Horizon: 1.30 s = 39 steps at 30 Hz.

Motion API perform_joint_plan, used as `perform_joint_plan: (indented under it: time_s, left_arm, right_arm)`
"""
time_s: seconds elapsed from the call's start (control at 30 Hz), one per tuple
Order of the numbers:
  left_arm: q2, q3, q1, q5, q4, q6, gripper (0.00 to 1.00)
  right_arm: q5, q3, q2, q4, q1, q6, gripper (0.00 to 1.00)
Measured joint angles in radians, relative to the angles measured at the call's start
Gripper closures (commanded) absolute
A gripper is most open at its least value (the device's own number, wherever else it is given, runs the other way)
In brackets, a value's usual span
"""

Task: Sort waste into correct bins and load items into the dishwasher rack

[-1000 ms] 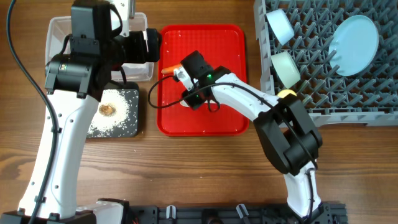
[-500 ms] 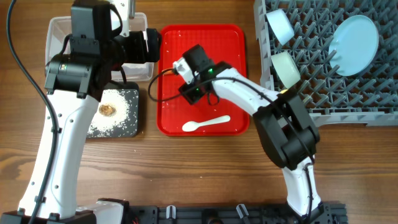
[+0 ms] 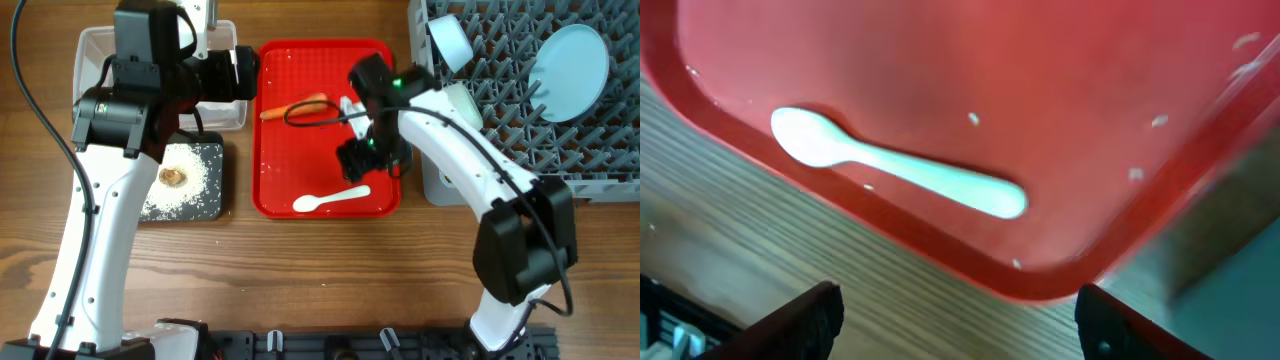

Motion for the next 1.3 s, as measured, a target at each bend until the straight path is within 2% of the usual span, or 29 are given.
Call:
perform_joint_plan:
  time_s: [0.17,0.27,0.43,0.73,0.83,0.97,1.07,1.3]
  left_arm:
    - [0.000,0.000,0.000,0.000,0.000,0.000,0.00]
    - [0.000,0.000,0.000,0.000,0.000,0.000,0.00]
    - [0.000,0.000,0.000,0.000,0.000,0.000,0.00]
    - [0.000,0.000,0.000,0.000,0.000,0.000,0.00]
    - [0.000,0.000,0.000,0.000,0.001,0.000,0.00]
    - [0.000,0.000,0.000,0.000,0.000,0.000,0.00]
    - [0.000,0.000,0.000,0.000,0.000,0.000,0.00]
    - [0.000,0.000,0.000,0.000,0.000,0.000,0.00]
  right_arm:
    - [-0.069,-0.176,0.003,0.090,0.019,0.022,0.22]
    - [-0.068,-0.211,0.003,0.180,0.064,0.021,0.17]
    - [-0.023,-0.292,0.006,0.301,0.145,0.016,0.17]
    - [0.031,-0.360,-0.008,0.481,0.143,0.016,0.18]
    - [0.101,-0.375,-0.007,0.616,0.138,0.033,0.23]
    - [0.163,-0.388,0.016,0.791,0.081,0.038,0.24]
    - [0.176,-0.382,0.024,0.786,0.031,0.037,0.24]
    - [0.158,-0.351,0.024,0.650,0.050,0.044,0.24]
